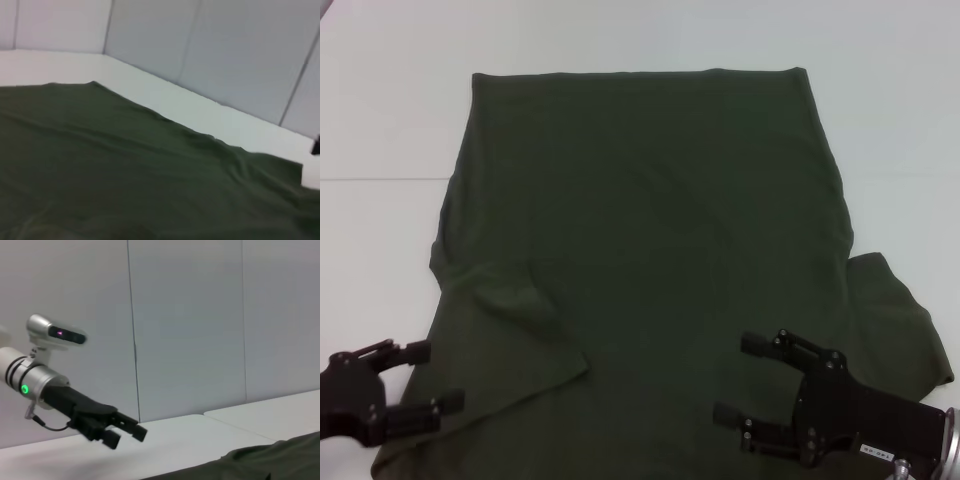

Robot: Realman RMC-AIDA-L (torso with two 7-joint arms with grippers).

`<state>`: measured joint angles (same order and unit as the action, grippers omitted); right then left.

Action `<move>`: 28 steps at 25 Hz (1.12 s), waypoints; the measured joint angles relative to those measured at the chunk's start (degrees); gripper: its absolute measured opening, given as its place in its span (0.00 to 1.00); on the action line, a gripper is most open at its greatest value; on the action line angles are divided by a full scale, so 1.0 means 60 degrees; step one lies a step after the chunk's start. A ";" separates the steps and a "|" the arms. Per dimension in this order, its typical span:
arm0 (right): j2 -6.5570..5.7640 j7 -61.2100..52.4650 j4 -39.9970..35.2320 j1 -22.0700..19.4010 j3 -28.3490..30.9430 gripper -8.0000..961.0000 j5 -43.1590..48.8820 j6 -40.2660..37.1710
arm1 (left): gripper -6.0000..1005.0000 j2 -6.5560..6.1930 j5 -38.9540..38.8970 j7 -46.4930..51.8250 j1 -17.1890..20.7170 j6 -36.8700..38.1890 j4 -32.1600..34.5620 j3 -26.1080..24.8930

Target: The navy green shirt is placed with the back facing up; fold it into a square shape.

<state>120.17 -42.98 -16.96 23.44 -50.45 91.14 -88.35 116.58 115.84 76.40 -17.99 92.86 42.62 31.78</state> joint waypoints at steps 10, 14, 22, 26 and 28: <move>-0.0071 -0.1402 -0.0662 -0.0033 -0.0045 0.94 0.0046 -0.0031 | 0.88 0.0132 0.0984 -0.0634 0.0199 0.0527 0.0563 -0.0058; -0.0047 -0.3852 -0.2399 -0.0328 -0.0096 0.94 0.0281 -0.0173 | 0.88 -0.0065 0.1258 -0.0498 0.0067 0.1322 0.0622 -0.0327; -0.0115 -1.1302 -0.7660 -0.0250 0.0593 0.94 0.3262 -0.0146 | 0.88 -0.0227 0.1842 -0.0594 -0.0156 0.1679 0.0691 -0.0471; -0.0308 -1.4728 -0.9882 0.0391 0.0984 0.94 0.5249 -0.0955 | 0.88 -0.0239 0.1802 -0.0669 -0.0218 0.1874 0.0757 -0.0489; -0.0459 -1.5890 -1.0420 0.0938 0.1554 0.93 0.6187 -0.1603 | 0.88 -0.0240 0.1751 -0.0731 -0.0256 0.1996 0.0759 -0.0500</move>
<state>117.42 -138.32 -79.48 29.07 -41.13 128.26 -97.97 115.14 126.35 72.02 -19.52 104.83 47.18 28.78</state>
